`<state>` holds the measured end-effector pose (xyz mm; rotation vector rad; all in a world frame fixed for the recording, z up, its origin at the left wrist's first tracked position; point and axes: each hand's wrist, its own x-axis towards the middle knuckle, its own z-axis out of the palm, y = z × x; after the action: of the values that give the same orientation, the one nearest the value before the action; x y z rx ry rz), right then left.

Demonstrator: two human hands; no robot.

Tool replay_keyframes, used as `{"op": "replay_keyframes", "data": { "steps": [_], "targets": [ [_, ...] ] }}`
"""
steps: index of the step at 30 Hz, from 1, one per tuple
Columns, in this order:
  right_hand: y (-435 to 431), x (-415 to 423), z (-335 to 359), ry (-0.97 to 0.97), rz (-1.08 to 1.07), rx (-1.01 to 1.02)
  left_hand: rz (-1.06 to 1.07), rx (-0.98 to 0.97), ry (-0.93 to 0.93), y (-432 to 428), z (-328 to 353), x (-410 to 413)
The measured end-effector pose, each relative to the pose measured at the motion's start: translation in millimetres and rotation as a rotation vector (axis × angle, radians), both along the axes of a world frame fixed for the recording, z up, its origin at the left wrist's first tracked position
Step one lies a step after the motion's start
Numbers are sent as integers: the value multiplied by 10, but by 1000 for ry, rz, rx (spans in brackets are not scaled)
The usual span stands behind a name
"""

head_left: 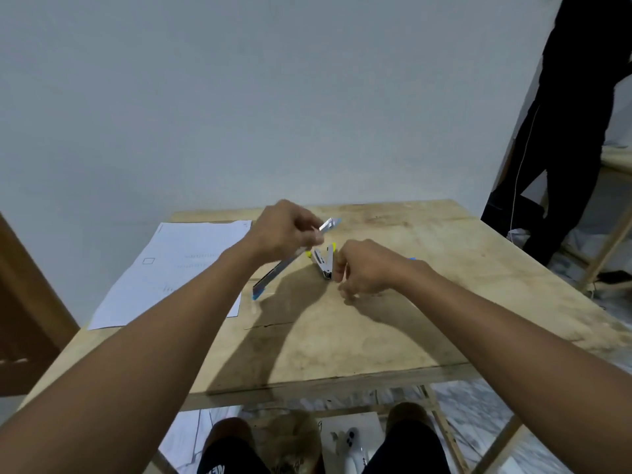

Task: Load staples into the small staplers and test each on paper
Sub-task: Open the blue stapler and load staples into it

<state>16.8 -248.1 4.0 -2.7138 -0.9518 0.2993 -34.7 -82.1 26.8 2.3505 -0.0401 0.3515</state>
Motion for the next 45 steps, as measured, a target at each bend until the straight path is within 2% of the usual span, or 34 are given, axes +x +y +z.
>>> {"op": "replay_keyframes", "data": {
  "steps": [3,8,13,15,19,23,26,30,34,39,45],
  "targets": [
    [-81,-25,-88,9,33,-81,-35,324,115,-61,-156,-35],
    [-255,-35,-84,15,10,-159,-85,524,217,-149,-464,-44],
    [-273,-21,-131,-42,-62,51,-41,530,236,-169,-554,-39],
    [-229,-47,-169,-46,-39,61,-23,514,243,-155,-554,-50],
    [-229,-63,-151,-55,4,-45,-18,493,245,-139,-568,-79],
    [-374,-27,-3,11,11,-260,-42,449,243,-213,-567,-80],
    [-485,-2,48,65,15,-316,-71,450,250,-297,-558,-46],
    [-554,56,45,125,-27,-218,-103,475,287,-339,-513,-20],
    [-656,223,45,66,-149,-85,-102,437,339,-350,-417,17],
    [-788,476,-23,-138,-278,20,-77,400,181,-548,-252,158],
    [-905,604,-210,-114,-183,-53,-52,375,124,-1034,-454,488]
  ]
}}
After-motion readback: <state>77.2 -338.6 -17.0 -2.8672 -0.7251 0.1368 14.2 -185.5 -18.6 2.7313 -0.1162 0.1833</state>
